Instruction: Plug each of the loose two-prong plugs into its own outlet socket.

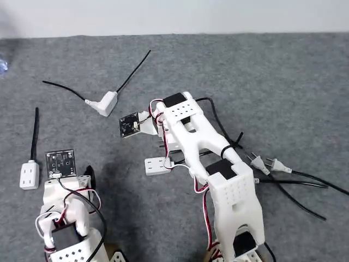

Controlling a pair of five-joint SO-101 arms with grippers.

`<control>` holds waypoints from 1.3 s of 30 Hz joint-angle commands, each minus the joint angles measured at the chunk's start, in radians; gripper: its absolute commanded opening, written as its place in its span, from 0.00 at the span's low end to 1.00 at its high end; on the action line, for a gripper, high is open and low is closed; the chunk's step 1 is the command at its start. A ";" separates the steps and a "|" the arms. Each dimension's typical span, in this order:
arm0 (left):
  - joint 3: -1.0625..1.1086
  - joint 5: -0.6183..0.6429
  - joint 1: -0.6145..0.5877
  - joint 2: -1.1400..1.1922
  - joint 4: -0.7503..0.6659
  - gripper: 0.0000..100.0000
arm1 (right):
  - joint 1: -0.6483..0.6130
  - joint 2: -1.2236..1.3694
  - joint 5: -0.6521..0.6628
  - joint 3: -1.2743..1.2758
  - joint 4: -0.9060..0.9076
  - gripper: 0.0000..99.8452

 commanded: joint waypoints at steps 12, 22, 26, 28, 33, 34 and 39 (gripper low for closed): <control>-0.008 -0.011 -0.008 -0.014 0.000 0.22 | -0.013 -0.004 0.023 -0.095 0.016 0.15; -0.008 -0.011 -0.008 -0.014 0.000 0.22 | -0.018 0.105 0.026 -0.244 0.140 0.01; -0.008 -0.011 -0.008 -0.014 0.000 0.22 | -0.018 0.122 0.046 -0.261 0.180 0.01; -0.008 -0.011 -0.005 -0.014 0.000 0.22 | -0.019 0.113 0.034 -0.261 0.183 0.01; -0.010 -0.005 0.052 -0.014 -0.044 0.21 | -0.036 -0.016 -0.149 -0.310 0.209 0.01; -0.010 0.000 0.095 -0.012 -0.061 0.21 | -0.050 -0.064 -0.175 -0.310 0.231 0.01; -0.010 0.284 0.315 -0.014 -0.184 0.22 | -0.133 -0.286 -0.365 -0.310 0.300 0.01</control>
